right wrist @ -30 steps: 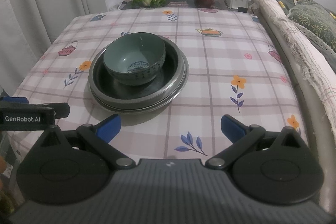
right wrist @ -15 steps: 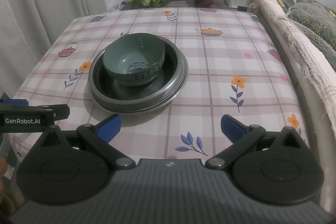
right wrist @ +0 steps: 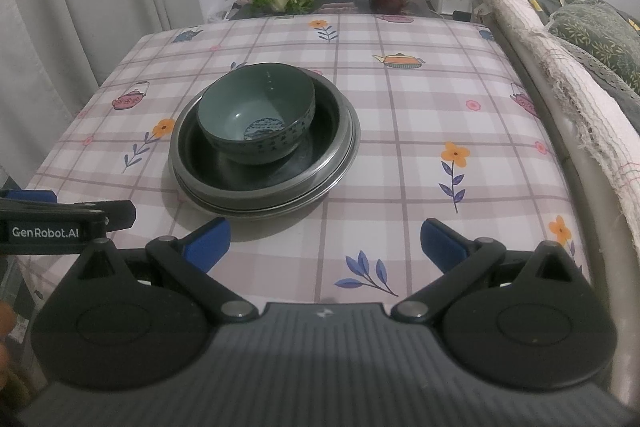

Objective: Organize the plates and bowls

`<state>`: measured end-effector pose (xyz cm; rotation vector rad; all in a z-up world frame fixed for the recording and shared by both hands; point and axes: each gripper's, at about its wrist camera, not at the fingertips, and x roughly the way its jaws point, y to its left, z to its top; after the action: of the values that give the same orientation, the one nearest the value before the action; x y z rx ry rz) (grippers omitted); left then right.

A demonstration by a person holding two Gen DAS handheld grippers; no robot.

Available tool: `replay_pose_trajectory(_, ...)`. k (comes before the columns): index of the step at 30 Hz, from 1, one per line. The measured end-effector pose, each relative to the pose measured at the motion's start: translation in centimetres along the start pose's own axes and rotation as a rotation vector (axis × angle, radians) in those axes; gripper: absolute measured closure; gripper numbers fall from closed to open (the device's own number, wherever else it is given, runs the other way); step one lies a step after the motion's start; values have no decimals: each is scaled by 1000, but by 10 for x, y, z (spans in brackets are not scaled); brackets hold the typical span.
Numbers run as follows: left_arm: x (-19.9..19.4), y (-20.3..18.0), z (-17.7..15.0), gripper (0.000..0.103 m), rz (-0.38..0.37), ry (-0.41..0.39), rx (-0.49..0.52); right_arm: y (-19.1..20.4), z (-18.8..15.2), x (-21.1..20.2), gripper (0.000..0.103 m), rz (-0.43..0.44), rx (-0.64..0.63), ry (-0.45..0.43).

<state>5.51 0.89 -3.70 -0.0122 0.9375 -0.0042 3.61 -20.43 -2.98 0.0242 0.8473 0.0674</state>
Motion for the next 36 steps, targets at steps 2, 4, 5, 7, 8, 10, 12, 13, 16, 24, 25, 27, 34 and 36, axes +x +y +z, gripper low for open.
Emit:
replay_pose_trajectory(2,0,-1,0,0,-1,-1,1,0,0,0,1,0,-1,0)
replay_pose_trajectory(4,0,-2,-1,0,-1,-1,1,0,0,0,1,0,-1,1)
replay_pose_trajectory(5,0,-2,-1,0,-1,0,1,0,0,0,1,0,0,1)
replay_pose_trajectory(7,0,-1,-1,0,-1,0,1,1,0,0,1,1,0,0)
replay_pose_trajectory(8,0,-1,-1,0,-1,-1,0,0,0,0,1,0,0,0)
replay_pose_trajectory(10,0,-1,-1,0,-2,-1,1,0,0,0,1,1,-1,0)
replay_pose_trajectory(12,0,-1,-1,0,-3,1,1,0,0,0,1,0,0,1)
replay_pose_trajectory(13,0,-2,-1,0,-4,2,1,0,0,0,1,0,0,1)
replay_pose_trajectory(16,0,-2,-1,0,-4,2,2,0,0,0,1,2,0,1)
replay_pose_trajectory(24,-2,-3,-2,0,-5,-2,0,2,0,-1,1,3,1,2)
replay_pose_trajectory(25,-2,-3,-3,0,-5,-2,1,1,0,-1,1,2,0,1)
replay_pose_trajectory(27,-2,-2,-2,0,-5,-3,1,2,0,-1,1,2,0,1)
replay_pose_trajectory(34,-5,-1,-2,0,-7,-6,0,4,0,-2,1,3,-1,0)
replay_pose_trajectory(36,-6,1,-2,0,-9,-7,0,3,0,-2,1,3,-1,0)
